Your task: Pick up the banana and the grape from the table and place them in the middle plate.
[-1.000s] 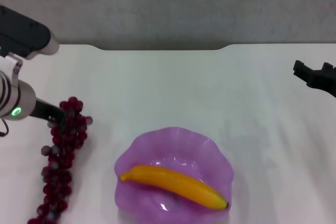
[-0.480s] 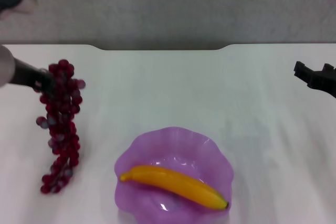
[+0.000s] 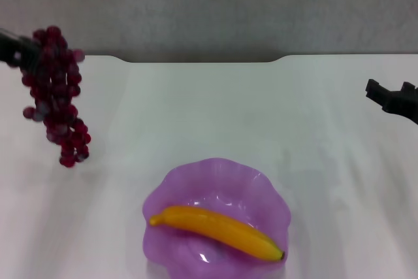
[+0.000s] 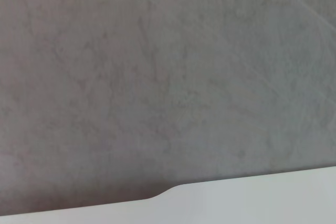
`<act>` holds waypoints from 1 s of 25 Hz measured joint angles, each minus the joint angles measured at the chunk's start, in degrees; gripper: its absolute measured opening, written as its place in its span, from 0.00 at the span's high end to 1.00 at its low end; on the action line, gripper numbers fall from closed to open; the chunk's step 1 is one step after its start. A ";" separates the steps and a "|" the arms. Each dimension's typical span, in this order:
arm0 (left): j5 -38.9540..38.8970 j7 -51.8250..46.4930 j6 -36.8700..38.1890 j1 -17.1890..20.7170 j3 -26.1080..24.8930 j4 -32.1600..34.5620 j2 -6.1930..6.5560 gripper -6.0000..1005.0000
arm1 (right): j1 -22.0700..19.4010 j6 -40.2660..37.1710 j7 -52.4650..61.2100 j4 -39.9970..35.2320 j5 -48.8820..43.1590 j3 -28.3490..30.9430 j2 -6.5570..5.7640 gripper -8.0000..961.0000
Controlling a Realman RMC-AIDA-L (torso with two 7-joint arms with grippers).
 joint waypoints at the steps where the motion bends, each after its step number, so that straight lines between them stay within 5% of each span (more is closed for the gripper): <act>1: 0.00 0.21 -0.38 -0.11 -0.26 -0.98 -0.01 0.93 | 0.01 0.00 0.00 0.00 0.00 -0.02 0.00 0.23; 14: -1.21 1.15 -3.84 -5.08 2.18 -4.59 -0.34 0.94 | 0.12 0.09 0.00 1.05 0.00 -0.06 0.00 0.23; 25: -16.27 2.12 -8.23 -9.24 4.23 -5.15 -0.26 0.94 | 0.07 0.10 0.00 1.53 0.00 0.12 0.00 0.23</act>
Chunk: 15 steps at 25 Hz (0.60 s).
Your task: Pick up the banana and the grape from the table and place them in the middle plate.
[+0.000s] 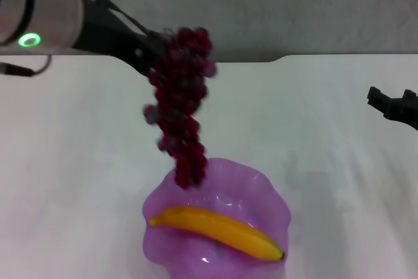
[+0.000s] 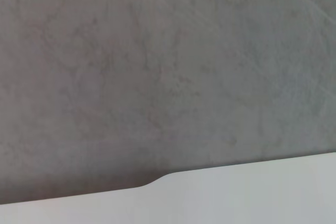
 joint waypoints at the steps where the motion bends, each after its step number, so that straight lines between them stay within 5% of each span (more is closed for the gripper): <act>1: -1.78 0.06 -0.50 -0.24 -0.11 0.00 0.02 0.94 | -0.03 0.00 0.00 0.00 0.00 0.01 0.00 0.23; 8: -7.87 0.14 -2.39 -0.71 0.05 -0.01 0.11 0.94 | -0.16 0.00 0.00 -0.03 0.00 0.08 0.00 0.23; 15: -6.75 -0.85 -2.10 2.10 6.43 0.90 -0.04 0.94 | 0.22 0.00 0.00 -0.31 0.00 0.07 0.00 0.23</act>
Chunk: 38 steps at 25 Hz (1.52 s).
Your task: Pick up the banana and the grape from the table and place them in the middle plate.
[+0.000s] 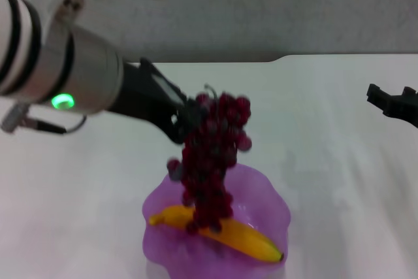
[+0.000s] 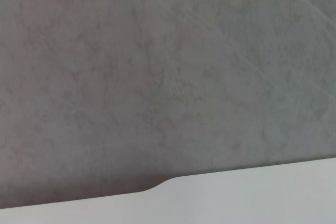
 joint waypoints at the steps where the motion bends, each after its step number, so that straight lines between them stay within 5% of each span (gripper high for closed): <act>1: 0.25 -0.33 0.41 0.47 1.35 0.13 -0.01 0.94 | 0.11 0.00 0.00 0.00 0.00 -0.06 0.00 0.23; 11: 0.44 -1.00 7.74 -0.84 14.25 14.10 -0.07 0.94 | 0.46 0.00 0.00 -0.03 0.00 -0.26 0.00 0.23; 25: 2.25 -0.51 20.82 -3.88 19.81 31.31 -0.23 0.94 | 1.18 0.00 0.00 0.26 0.00 -0.34 0.00 0.23; 31: 2.28 -0.43 21.65 -4.68 20.78 33.56 -0.23 0.94 | 1.21 0.00 0.00 0.28 0.00 -0.34 0.00 0.23; 38: 3.41 0.20 24.30 -1.95 20.93 28.73 -0.08 0.84 | 1.24 0.00 0.00 0.46 0.00 -0.34 0.00 0.23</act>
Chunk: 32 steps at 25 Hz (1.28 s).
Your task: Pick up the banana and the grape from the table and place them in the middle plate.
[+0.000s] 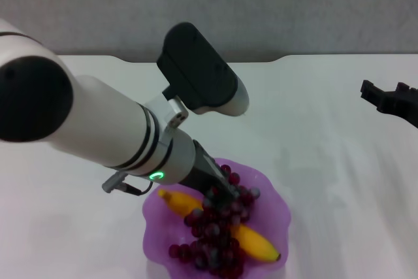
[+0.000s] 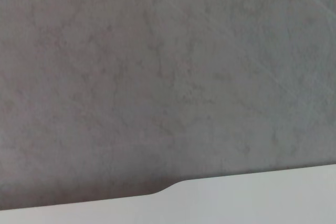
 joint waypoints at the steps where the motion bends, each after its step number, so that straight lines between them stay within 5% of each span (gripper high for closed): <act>1: 0.11 0.00 0.03 0.25 -0.17 -0.43 0.01 0.82 | 0.00 0.00 0.00 0.00 0.00 0.00 0.00 0.23; 10: 0.32 4.68 7.65 6.59 -5.78 -8.70 0.12 0.60 | -0.02 0.00 0.00 -0.03 0.00 0.00 0.00 0.23; 16: -0.42 12.42 26.83 14.74 -10.65 -9.03 0.14 0.37 | 0.61 -0.18 0.00 0.05 0.00 0.10 -0.01 0.23; 23: -1.51 18.21 51.82 20.49 -10.82 0.23 0.17 0.11 | 2.98 -0.66 0.00 2.98 -0.07 0.63 -0.02 0.23; 32: -12.08 17.95 76.52 20.57 -11.42 16.43 0.58 0.11 | 3.69 -5.69 0.00 5.08 -0.09 0.30 0.07 0.23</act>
